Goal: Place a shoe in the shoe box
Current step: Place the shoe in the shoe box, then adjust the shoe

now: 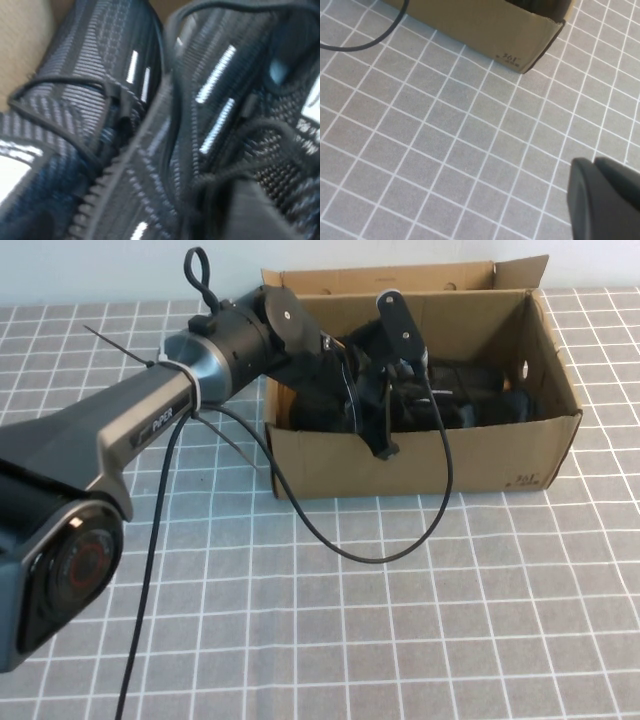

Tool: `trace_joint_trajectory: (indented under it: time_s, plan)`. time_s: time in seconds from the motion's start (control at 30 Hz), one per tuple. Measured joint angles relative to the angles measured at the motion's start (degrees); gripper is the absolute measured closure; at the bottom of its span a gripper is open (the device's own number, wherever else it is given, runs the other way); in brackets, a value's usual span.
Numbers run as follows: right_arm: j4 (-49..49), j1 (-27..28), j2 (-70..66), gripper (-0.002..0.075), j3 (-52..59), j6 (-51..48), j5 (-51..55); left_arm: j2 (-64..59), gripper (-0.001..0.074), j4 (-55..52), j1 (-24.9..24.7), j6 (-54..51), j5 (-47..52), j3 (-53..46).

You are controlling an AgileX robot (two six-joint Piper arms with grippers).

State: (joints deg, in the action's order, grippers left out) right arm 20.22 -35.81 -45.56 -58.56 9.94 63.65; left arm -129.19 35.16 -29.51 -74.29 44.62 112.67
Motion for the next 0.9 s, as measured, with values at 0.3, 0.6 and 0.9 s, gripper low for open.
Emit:
trace_joint_trajectory:
  time_s: [0.3, 0.6, 0.9]
  plan:
    - [-0.1, 0.0, 0.0, 0.0742, 0.0, 0.0, -0.2, 7.6, 0.0262, -0.3, 0.0, 0.3, 0.8, 0.0]
    - [-0.3, 0.0, 0.0, 0.0742, 0.0, 0.0, -0.5, 19.0, 0.0281, -1.3, 0.0, 12.2, 1.7, 0.0]
    - [-3.6, 0.0, 0.0, 0.0742, 0.0, 0.0, -1.3, 24.8, 0.0563, -6.8, 0.0, 23.0, 8.5, 0.0]
